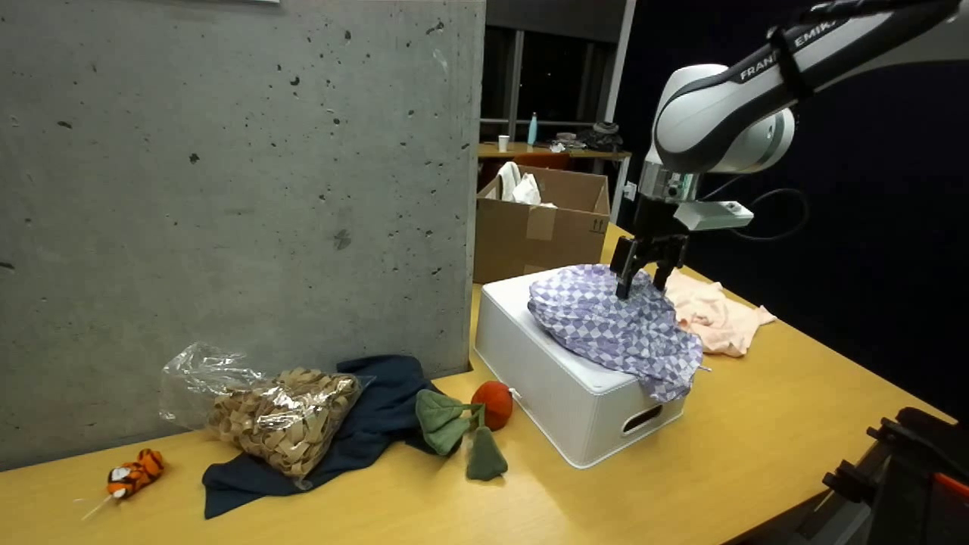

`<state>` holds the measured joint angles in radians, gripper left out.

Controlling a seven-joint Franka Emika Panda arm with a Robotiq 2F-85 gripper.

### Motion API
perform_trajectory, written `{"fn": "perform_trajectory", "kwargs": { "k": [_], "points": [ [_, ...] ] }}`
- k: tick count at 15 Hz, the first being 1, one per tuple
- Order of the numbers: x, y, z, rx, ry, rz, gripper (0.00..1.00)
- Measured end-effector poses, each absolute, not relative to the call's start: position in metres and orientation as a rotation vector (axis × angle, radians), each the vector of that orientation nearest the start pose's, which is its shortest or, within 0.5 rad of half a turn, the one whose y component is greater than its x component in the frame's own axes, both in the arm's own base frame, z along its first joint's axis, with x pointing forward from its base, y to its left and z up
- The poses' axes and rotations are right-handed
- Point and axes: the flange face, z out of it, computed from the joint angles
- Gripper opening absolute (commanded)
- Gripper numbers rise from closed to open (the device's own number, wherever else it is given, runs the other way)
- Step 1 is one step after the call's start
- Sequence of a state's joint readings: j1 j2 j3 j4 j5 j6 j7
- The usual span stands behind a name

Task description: Cover the moose toy with the purple cloth, then lift it and put it on the basket

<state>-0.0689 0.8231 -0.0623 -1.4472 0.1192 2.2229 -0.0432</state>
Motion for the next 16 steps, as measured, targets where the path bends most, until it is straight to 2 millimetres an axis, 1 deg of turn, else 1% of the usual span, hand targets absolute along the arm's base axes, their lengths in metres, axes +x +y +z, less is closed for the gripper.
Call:
{"fn": "perform_trajectory", "kwargs": {
  "k": [3, 6, 9, 11, 12, 13, 16],
  "points": [
    [0.724, -0.083, 0.164, -3.108, 0.211, 0.078, 1.00],
    [0.733, -0.081, 0.141, -3.135, 0.200, 0.081, 1.00],
    [0.741, -0.073, 0.125, -3.153, 0.191, 0.075, 1.00],
    [0.744, -0.068, 0.122, -3.159, 0.181, 0.067, 1.00],
    [0.746, -0.067, 0.124, -3.159, 0.178, 0.060, 0.75],
    [0.747, -0.067, 0.127, -3.160, 0.177, 0.051, 0.74],
    [0.750, -0.069, 0.136, -3.160, 0.182, 0.027, 0.49]
  ]
}}
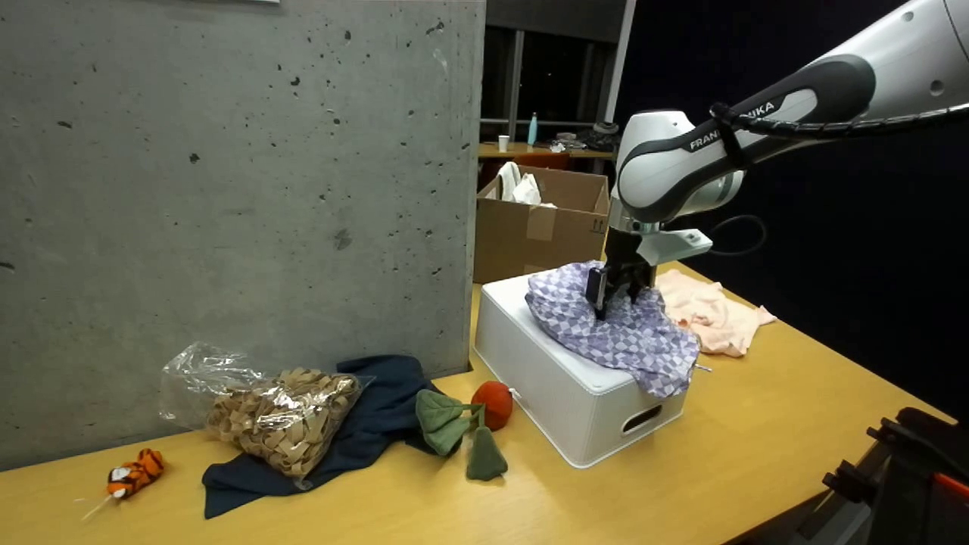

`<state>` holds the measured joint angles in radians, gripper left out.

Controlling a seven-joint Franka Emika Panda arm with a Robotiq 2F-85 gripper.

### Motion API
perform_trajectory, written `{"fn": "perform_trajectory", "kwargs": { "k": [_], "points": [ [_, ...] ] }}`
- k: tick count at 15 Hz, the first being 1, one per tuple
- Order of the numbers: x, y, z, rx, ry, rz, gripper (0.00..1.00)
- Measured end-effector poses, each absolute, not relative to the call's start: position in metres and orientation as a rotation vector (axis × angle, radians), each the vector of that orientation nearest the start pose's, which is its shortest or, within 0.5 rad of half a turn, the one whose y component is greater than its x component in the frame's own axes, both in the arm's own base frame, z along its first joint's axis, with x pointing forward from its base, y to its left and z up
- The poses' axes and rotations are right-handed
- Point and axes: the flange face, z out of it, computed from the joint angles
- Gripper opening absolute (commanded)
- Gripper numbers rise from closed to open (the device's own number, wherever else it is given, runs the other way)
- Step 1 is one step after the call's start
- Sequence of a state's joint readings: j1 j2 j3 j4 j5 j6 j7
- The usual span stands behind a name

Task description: Cover the moose toy with the purple cloth, then lift it and put it on the basket

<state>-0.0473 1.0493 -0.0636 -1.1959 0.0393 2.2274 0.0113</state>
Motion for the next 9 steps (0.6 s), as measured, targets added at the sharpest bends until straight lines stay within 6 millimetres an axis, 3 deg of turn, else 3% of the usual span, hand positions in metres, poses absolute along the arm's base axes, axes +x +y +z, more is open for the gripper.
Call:
{"fn": "perform_trajectory", "kwargs": {
  "k": [6, 7, 9],
  "points": [
    [0.751, -0.082, 0.142, -3.158, 0.209, 0.001, 0.06],
    [0.751, -0.084, 0.143, -3.158, 0.213, -0.006, 0.01],
    [0.751, -0.087, 0.149, -3.157, 0.219, -0.020, 0.00]
  ]
}}
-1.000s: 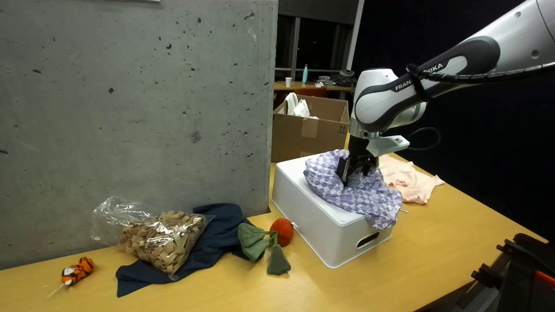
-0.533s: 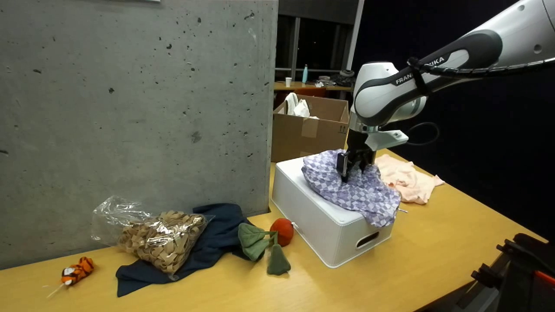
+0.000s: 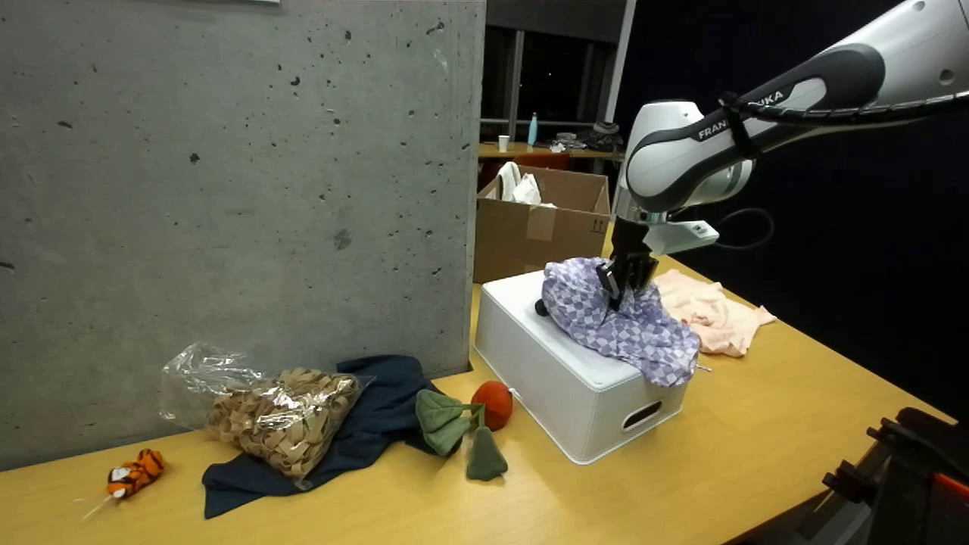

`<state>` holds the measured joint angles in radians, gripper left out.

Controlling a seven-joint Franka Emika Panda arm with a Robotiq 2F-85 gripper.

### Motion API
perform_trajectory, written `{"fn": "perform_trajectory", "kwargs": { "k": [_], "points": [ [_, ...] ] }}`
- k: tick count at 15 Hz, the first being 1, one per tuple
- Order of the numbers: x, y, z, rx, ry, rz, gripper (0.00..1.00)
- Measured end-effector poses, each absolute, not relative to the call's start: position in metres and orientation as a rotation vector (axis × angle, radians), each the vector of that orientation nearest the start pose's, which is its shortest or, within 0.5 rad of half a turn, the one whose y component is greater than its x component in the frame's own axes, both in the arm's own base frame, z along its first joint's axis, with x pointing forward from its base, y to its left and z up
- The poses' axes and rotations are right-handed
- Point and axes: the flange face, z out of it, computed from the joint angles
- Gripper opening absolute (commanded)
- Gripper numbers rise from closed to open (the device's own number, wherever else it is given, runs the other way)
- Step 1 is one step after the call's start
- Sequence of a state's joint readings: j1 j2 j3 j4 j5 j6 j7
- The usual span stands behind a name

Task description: Cover the moose toy with the purple cloth, then lift it and put it on the basket

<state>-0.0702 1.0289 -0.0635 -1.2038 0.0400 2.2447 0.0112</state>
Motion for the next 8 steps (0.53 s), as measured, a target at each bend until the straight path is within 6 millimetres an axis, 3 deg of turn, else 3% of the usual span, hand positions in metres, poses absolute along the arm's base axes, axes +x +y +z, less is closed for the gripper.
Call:
{"fn": "perform_trajectory", "kwargs": {
  "k": [4, 8],
  "points": [
    [0.756, -0.093, 0.182, -3.156, 0.233, -0.110, 0.03],
    [0.762, -0.105, 0.241, -3.149, 0.254, -0.230, 0.03]
  ]
}}
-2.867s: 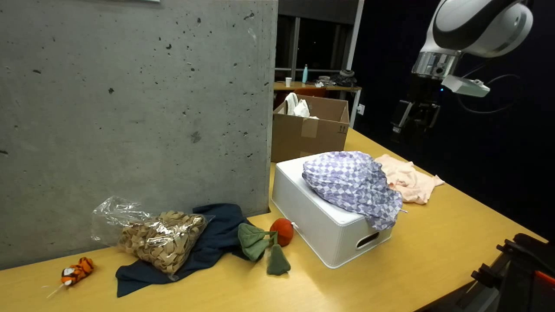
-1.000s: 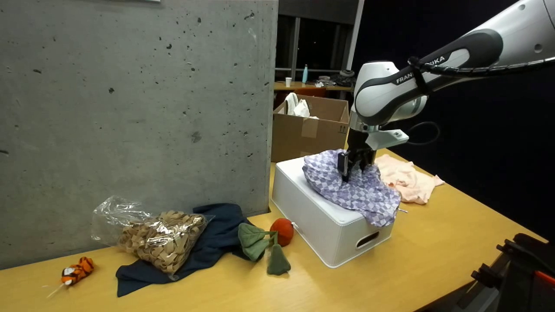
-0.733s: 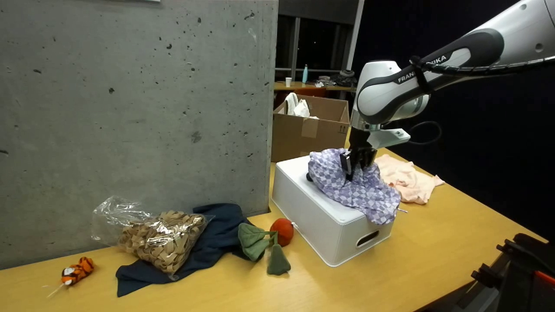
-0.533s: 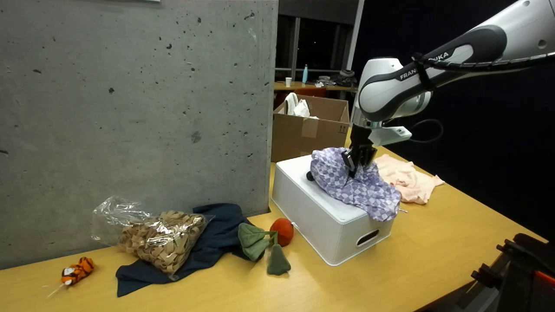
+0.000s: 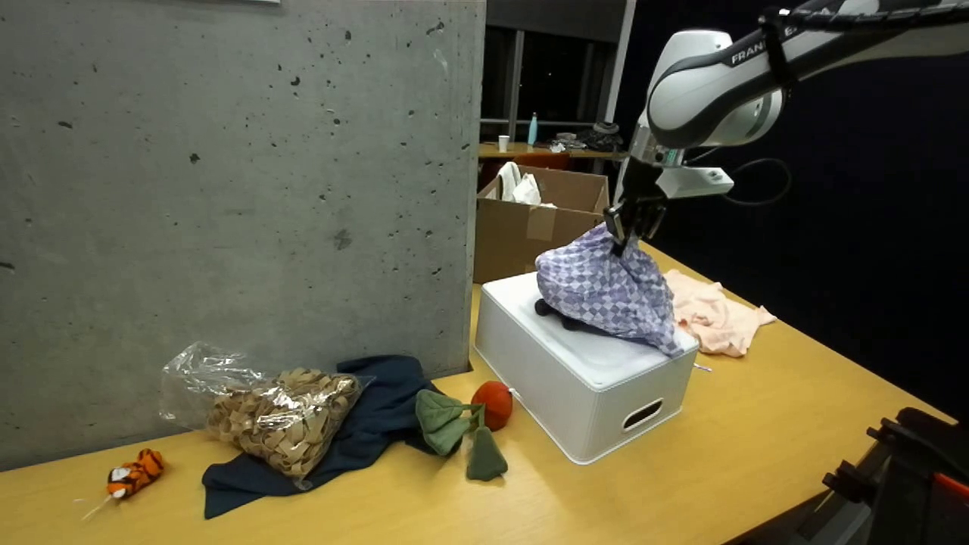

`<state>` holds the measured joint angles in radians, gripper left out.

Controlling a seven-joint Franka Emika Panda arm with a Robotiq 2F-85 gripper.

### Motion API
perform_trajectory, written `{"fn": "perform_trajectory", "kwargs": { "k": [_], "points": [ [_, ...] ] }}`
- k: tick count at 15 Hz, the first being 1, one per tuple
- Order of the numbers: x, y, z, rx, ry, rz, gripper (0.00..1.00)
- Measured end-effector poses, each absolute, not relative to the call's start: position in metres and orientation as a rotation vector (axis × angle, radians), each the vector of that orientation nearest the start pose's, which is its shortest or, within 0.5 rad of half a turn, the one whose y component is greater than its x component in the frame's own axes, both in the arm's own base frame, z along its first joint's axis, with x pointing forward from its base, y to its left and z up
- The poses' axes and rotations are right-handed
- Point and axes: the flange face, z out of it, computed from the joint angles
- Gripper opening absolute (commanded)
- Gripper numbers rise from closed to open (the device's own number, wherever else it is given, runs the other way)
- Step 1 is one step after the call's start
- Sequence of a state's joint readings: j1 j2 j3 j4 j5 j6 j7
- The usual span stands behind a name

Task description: Cover the moose toy with the purple cloth, then lift it and put it on the basket

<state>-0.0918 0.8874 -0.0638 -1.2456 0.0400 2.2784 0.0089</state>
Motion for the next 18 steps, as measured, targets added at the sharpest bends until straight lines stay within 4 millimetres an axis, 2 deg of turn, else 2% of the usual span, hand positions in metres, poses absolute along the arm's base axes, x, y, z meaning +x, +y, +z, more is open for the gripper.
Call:
{"fn": "perform_trajectory", "kwargs": {
  "k": [7, 10, 13, 18],
  "points": [
    [0.761, -0.119, 0.339, -3.133, 0.278, -0.419, 0.03],
    [0.760, -0.119, 0.366, -3.126, 0.279, -0.468, 0.03],
    [0.757, -0.118, 0.364, -3.127, 0.279, -0.455, 0.03],
    [0.746, -0.106, 0.329, -3.133, 0.259, -0.365, 0.03]
  ]
}}
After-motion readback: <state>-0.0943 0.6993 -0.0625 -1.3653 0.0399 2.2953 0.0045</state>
